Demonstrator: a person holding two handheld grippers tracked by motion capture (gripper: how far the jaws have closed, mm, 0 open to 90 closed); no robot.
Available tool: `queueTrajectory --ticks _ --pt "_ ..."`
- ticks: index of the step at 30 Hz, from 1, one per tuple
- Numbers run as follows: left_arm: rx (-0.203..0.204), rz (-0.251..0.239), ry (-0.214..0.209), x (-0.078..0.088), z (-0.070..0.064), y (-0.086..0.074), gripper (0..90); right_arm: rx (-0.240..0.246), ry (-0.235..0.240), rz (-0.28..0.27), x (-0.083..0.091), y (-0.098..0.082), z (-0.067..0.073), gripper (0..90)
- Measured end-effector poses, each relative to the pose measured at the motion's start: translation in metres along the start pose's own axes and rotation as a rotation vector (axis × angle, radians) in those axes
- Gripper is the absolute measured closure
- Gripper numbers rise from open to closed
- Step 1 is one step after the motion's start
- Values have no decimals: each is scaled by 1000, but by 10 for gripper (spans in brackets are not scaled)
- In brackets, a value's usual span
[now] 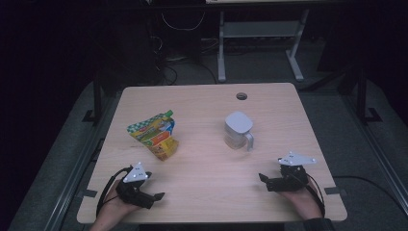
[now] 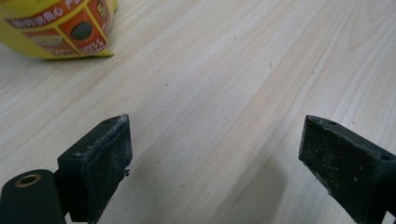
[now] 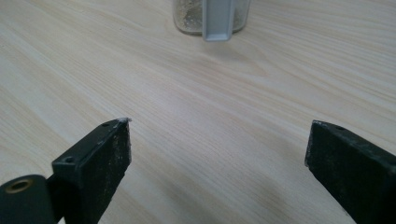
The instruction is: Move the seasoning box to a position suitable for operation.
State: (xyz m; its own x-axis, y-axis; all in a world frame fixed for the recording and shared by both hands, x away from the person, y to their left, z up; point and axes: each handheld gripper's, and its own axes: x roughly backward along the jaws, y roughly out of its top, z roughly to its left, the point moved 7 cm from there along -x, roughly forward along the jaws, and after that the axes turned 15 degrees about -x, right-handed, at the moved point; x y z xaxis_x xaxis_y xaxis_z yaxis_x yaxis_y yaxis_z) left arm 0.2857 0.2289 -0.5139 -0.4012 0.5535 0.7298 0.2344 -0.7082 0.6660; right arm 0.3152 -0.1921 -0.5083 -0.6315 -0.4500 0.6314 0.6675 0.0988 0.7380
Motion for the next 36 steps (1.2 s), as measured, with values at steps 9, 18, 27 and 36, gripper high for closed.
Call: queueTrajectory --ticks 9,18,27,36 --pt "4 -24 10 3 3 3 92 -8 29 -11 1 3 5 123" --pt "11 -39 5 4 3 4 92 -4 54 -6 -5 7 14 164" --pt "32 -66 4 5 4 6 92 -1 83 -55 -12 22 22 230" --pt "27 -66 1 5 4 7 93 -4 94 -92 -18 40 20 277"
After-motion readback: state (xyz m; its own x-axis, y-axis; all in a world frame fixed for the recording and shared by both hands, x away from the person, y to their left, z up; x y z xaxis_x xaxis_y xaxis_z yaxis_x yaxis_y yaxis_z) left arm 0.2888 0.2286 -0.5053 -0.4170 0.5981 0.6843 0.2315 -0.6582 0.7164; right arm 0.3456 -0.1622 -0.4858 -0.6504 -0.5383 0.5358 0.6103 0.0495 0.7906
